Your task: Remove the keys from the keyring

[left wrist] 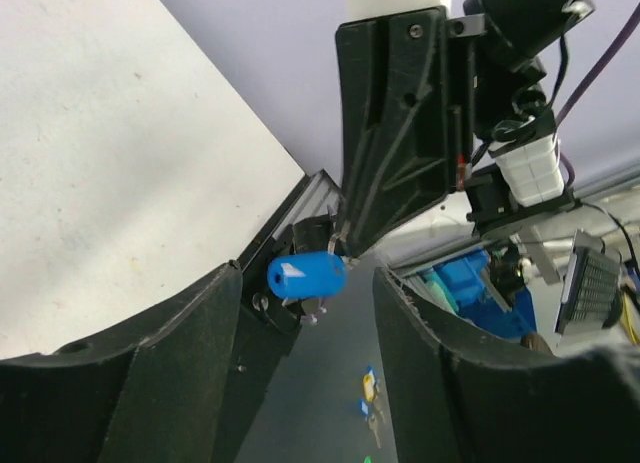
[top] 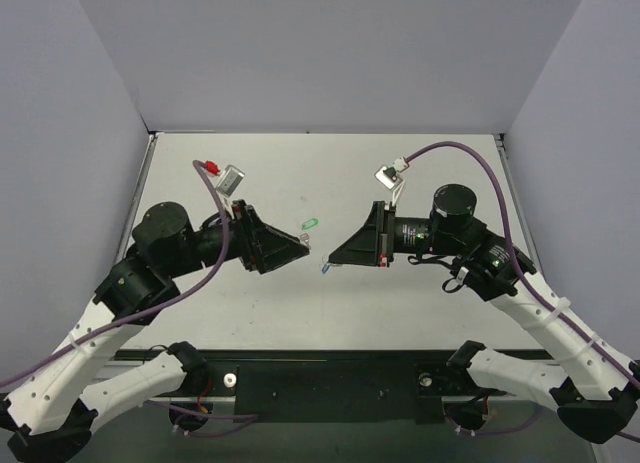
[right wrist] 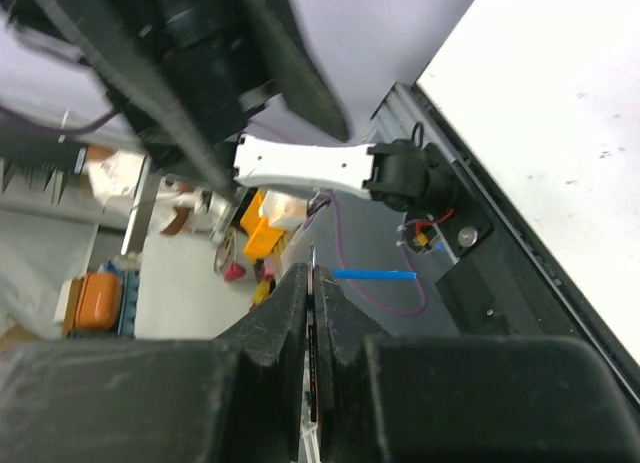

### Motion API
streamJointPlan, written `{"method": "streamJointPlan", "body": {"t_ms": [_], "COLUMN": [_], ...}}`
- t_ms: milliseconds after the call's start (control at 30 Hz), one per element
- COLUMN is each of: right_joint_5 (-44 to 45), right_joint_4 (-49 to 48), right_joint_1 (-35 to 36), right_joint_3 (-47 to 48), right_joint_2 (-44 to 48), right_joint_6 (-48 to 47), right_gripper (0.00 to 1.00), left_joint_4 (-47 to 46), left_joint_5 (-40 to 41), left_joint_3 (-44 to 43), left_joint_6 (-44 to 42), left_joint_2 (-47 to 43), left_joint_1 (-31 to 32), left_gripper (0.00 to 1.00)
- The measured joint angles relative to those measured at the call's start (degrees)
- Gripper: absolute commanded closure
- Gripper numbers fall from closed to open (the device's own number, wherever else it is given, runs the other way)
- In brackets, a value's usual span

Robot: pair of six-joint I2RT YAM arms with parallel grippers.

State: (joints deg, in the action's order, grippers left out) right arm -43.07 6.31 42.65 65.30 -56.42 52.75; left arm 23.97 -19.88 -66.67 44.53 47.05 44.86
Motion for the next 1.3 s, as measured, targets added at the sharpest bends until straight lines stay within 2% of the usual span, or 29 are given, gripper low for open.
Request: {"method": "streamJointPlan", "body": {"t_ms": [100, 267, 467, 733, 1300], "right_joint_5": [-4.00, -8.13, -10.21, -10.40, -10.40], "right_joint_4": [-2.43, -5.86, -5.44, -1.75, 2.27], "right_joint_1": [-0.24, -0.24, -0.22, -0.20, -0.20], "right_joint_3": [-0.37, -1.53, -1.38, -0.24, 3.52], "right_joint_2": [-0.09, 0.57, 2.05, 1.20, -2.23], "right_joint_6": [-0.57, -0.81, -3.37, -6.27, -9.27], "right_gripper": [1.00, 1.00, 1.00, 1.00, 1.00], "left_joint_4": [-6.16, -18.32, -27.91, -31.34, -28.74], "left_joint_5": [-10.32, -23.63, -31.76, -35.87, -35.54], "left_joint_3": [2.54, 8.28, 8.59, 8.57, 8.57], "left_joint_6": [1.95, 8.48, 12.94, 13.75, 10.64], "left_joint_2": [2.51, 5.33, 7.02, 7.78, 10.23], "left_joint_1": [-5.03, -8.68, -8.87, -8.85, -5.84], "left_gripper": [0.41, 0.45, 0.47, 0.54, 0.60]}}
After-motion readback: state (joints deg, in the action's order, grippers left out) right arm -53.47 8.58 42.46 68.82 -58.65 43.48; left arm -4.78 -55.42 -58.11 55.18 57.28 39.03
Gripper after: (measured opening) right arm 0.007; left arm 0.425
